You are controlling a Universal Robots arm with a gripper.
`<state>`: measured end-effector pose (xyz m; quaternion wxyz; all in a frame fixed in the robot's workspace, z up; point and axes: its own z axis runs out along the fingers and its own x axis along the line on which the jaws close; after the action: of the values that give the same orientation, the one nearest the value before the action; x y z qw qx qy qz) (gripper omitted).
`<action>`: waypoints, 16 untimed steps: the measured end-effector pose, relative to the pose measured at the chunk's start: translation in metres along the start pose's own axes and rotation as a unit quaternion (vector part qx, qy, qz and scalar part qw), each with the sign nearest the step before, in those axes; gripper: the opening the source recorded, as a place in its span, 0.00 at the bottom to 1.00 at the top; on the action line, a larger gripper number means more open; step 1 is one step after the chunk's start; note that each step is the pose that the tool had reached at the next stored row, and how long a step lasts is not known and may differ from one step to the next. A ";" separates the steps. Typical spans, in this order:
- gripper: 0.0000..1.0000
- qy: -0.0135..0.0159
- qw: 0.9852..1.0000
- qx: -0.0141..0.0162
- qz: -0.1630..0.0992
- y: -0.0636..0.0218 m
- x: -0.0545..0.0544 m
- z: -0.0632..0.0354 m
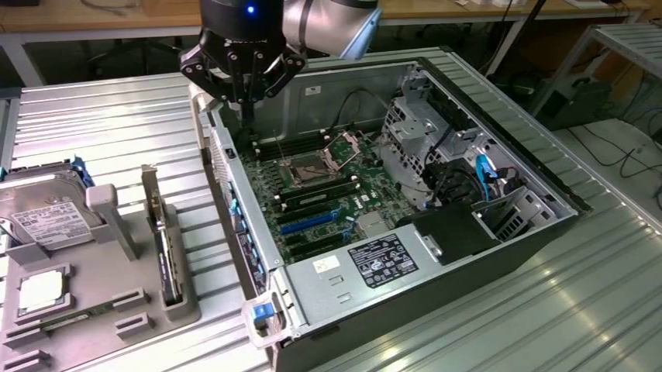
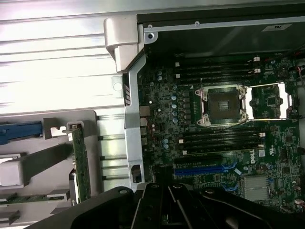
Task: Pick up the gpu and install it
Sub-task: 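Reach for the gpu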
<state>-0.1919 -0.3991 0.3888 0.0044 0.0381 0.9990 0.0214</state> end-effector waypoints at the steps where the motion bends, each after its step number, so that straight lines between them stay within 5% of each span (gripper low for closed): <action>1: 0.11 0.001 1.000 0.000 0.000 -0.0001 0.001 0.0001; 16: 0.11 0.010 1.000 0.001 0.000 -0.0014 0.016 0.0031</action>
<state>-0.2082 -0.3991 0.3855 -0.0060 0.0383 0.9990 0.0210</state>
